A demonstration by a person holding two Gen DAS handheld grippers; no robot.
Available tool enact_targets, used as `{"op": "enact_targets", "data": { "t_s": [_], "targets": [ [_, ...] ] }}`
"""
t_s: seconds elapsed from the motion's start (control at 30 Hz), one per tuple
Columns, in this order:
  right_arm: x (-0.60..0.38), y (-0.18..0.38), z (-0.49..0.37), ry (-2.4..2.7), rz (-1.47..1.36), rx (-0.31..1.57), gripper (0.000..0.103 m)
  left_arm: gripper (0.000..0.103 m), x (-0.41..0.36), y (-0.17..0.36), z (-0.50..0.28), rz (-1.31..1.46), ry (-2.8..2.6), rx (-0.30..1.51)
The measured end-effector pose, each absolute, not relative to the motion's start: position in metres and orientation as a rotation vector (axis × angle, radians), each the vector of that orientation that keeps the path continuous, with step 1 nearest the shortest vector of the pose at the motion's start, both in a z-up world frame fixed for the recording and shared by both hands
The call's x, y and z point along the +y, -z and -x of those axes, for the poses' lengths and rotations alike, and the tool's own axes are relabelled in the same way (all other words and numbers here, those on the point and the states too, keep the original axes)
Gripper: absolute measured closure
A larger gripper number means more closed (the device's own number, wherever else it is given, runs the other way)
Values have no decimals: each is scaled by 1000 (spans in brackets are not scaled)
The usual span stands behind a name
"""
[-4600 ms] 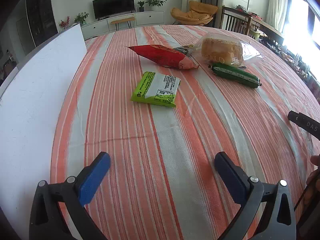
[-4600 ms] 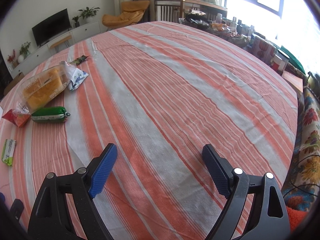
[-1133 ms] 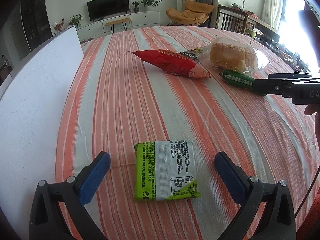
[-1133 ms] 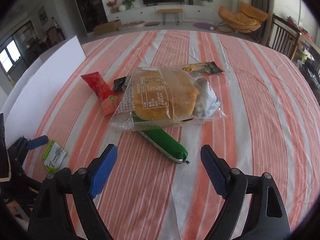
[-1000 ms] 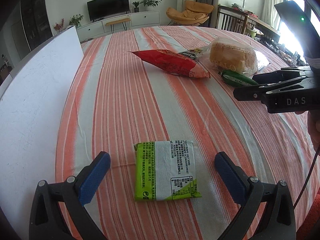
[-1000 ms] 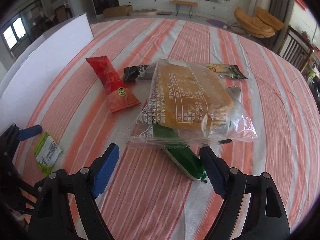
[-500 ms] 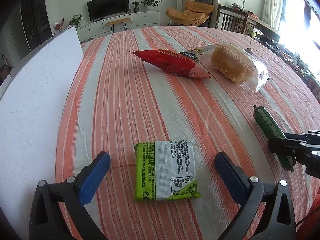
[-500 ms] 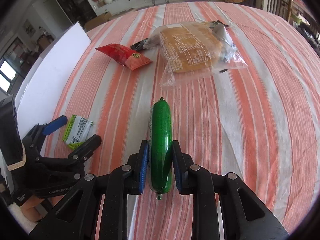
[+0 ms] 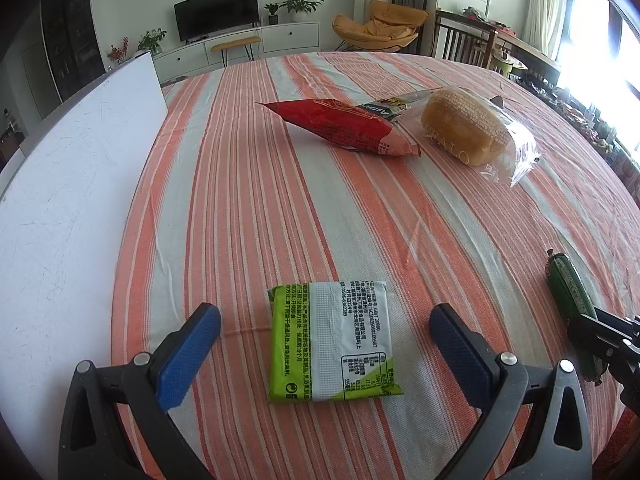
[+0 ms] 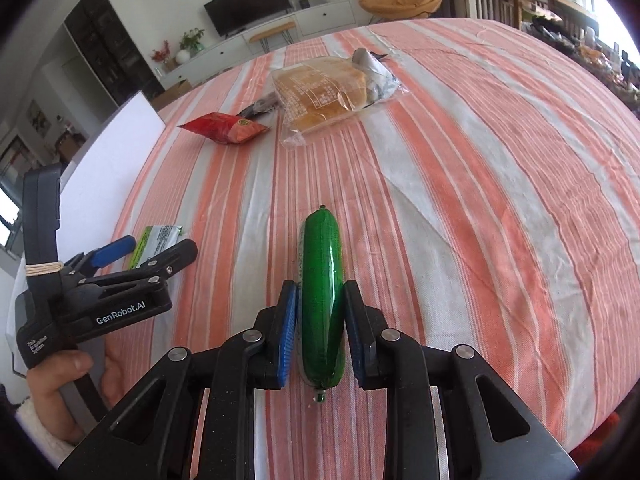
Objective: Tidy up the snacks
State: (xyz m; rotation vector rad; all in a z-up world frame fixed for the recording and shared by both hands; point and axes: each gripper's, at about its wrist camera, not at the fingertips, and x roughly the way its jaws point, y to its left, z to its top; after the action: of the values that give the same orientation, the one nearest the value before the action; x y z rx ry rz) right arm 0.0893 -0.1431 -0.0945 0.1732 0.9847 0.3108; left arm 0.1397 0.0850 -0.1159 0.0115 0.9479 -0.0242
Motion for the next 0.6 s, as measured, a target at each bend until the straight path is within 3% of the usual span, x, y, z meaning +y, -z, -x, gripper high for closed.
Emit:
{"op": "enact_targets", "data": {
  "t_s": [0.6],
  "targets": [
    [-146, 96, -91, -360, -264, 959, 57, 0, 85, 116, -140, -11, 25, 948]
  ]
}}
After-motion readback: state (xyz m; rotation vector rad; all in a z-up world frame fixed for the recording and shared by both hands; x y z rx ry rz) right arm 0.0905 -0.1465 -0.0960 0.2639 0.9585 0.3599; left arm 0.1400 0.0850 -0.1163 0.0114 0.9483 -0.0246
